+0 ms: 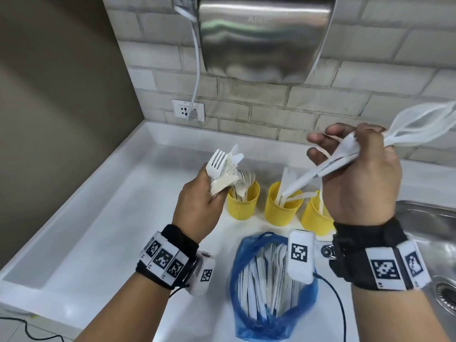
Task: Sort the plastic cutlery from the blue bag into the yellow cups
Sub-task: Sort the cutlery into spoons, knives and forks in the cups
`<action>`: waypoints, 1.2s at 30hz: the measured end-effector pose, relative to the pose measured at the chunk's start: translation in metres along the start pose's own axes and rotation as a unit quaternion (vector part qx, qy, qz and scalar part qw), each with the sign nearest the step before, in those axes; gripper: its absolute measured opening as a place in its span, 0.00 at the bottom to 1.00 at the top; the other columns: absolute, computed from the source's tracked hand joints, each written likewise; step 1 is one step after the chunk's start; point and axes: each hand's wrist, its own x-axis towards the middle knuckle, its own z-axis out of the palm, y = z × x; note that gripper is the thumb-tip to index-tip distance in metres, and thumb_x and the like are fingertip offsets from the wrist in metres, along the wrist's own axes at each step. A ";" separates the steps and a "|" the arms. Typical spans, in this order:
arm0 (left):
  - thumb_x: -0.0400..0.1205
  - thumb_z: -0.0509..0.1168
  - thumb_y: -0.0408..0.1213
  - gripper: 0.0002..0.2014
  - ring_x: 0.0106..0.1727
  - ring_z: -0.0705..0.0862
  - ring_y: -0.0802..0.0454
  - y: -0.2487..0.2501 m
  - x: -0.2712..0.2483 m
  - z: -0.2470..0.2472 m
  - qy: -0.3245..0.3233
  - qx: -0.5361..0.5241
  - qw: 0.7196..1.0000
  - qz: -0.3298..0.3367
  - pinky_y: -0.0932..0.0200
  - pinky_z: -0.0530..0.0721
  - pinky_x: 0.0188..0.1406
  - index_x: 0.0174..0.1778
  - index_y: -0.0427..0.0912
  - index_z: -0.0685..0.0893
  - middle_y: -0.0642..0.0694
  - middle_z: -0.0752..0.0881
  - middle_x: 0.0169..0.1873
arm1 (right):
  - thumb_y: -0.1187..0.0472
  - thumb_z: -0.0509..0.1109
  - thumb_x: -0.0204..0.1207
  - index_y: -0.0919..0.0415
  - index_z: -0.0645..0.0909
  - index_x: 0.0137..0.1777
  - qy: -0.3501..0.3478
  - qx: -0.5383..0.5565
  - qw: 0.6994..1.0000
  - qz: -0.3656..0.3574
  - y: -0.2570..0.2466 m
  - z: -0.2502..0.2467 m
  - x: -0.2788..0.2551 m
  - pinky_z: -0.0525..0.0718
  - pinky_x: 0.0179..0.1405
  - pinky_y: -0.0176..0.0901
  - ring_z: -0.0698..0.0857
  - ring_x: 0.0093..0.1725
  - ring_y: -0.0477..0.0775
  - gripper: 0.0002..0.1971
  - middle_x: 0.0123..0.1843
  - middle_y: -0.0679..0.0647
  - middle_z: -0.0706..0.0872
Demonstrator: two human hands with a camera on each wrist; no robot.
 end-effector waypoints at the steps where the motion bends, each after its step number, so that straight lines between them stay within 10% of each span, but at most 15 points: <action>1: 0.85 0.68 0.41 0.16 0.38 0.82 0.64 0.002 -0.001 0.001 -0.014 -0.022 1.000 0.010 0.69 0.77 0.39 0.69 0.48 0.79 0.63 0.85 0.37 | 0.65 0.55 0.89 0.64 0.71 0.54 0.005 -0.002 1.000 -0.002 -0.001 0.000 -0.002 0.92 0.47 0.60 0.92 0.45 0.70 0.04 0.39 0.60 0.84; 3: 0.86 0.68 0.40 0.13 0.41 0.83 0.70 0.008 -0.002 0.003 -0.042 -0.053 0.997 0.032 0.78 0.74 0.40 0.67 0.46 0.81 0.69 0.85 0.39 | 0.64 0.54 0.90 0.66 0.70 0.56 0.001 -0.020 1.000 -0.016 0.000 0.003 -0.007 0.92 0.47 0.68 0.92 0.39 0.72 0.06 0.34 0.62 0.81; 6: 0.86 0.67 0.40 0.12 0.44 0.83 0.71 0.015 -0.003 0.007 -0.062 -0.074 0.994 0.046 0.80 0.73 0.41 0.66 0.47 0.81 0.70 0.86 0.41 | 0.58 0.58 0.89 0.65 0.71 0.46 -0.017 -0.116 0.990 -0.072 0.006 0.005 -0.015 0.82 0.25 0.52 0.72 0.20 0.59 0.12 0.27 0.57 0.68; 9: 0.85 0.69 0.41 0.13 0.43 0.84 0.70 0.017 0.000 0.009 -0.047 -0.070 0.995 0.047 0.77 0.75 0.41 0.66 0.47 0.81 0.67 0.86 0.42 | 0.57 0.74 0.83 0.50 0.78 0.41 -0.081 -0.264 0.955 -0.103 0.011 0.009 -0.030 0.78 0.29 0.46 0.76 0.25 0.54 0.10 0.28 0.47 0.79; 12: 0.83 0.69 0.41 0.18 0.48 0.87 0.62 0.015 0.003 0.008 -0.029 -0.042 0.997 0.057 0.60 0.85 0.48 0.69 0.51 0.80 0.61 0.90 0.48 | 0.62 0.80 0.77 0.55 0.87 0.45 -0.163 -0.338 0.925 -0.058 0.021 0.014 -0.051 0.81 0.33 0.33 0.85 0.29 0.40 0.04 0.30 0.41 0.88; 20: 0.81 0.70 0.38 0.18 0.41 0.83 0.45 0.013 0.000 0.004 -0.027 0.046 0.996 0.078 0.49 0.83 0.39 0.61 0.57 0.73 0.55 0.88 0.41 | 0.63 0.76 0.80 0.49 0.77 0.29 -0.192 -0.480 0.844 -0.143 0.027 0.016 -0.048 0.70 0.28 0.32 0.75 0.25 0.46 0.19 0.25 0.46 0.79; 24: 0.85 0.68 0.43 0.12 0.36 0.80 0.49 0.010 0.001 0.005 -0.026 0.028 0.997 0.067 0.50 0.81 0.35 0.61 0.51 0.75 0.57 0.84 0.36 | 0.57 0.74 0.82 0.58 0.88 0.43 -0.054 -0.445 0.858 -0.251 0.020 0.009 -0.037 0.83 0.33 0.42 0.87 0.30 0.49 0.07 0.32 0.51 0.89; 27: 0.86 0.67 0.43 0.09 0.36 0.81 0.54 0.008 0.001 0.002 -0.021 -0.004 0.999 0.048 0.54 0.81 0.37 0.61 0.50 0.79 0.58 0.86 0.36 | 0.55 0.71 0.85 0.54 0.87 0.52 0.037 -0.385 0.878 -0.284 0.009 0.003 -0.026 0.86 0.48 0.38 0.88 0.43 0.35 0.06 0.42 0.36 0.89; 30: 0.86 0.68 0.46 0.04 0.34 0.82 0.65 0.008 -0.001 0.000 0.022 -0.063 0.998 -0.015 0.73 0.74 0.33 0.49 0.57 0.79 0.68 0.85 0.32 | 0.61 0.69 0.86 0.51 0.84 0.50 0.045 -0.339 0.905 -0.253 0.005 -0.008 -0.014 0.82 0.51 0.30 0.86 0.44 0.28 0.05 0.39 0.26 0.88; 33: 0.85 0.69 0.46 0.06 0.31 0.79 0.62 0.008 -0.002 -0.001 0.044 -0.123 0.990 -0.054 0.69 0.74 0.33 0.42 0.55 0.81 0.63 0.83 0.29 | 0.56 0.70 0.85 0.39 0.84 0.46 0.022 -0.411 0.885 -0.217 0.018 -0.021 -0.012 0.83 0.47 0.35 0.87 0.42 0.30 0.09 0.38 0.30 0.87; 36: 0.83 0.72 0.45 0.02 0.28 0.77 0.57 0.016 -0.004 0.002 -0.015 -0.167 0.985 -0.044 0.67 0.78 0.32 0.49 0.54 0.89 0.58 0.82 0.25 | 0.59 0.72 0.85 0.49 0.88 0.50 -0.007 -0.435 0.880 -0.190 0.037 -0.023 -0.018 0.81 0.45 0.30 0.86 0.40 0.29 0.05 0.40 0.33 0.87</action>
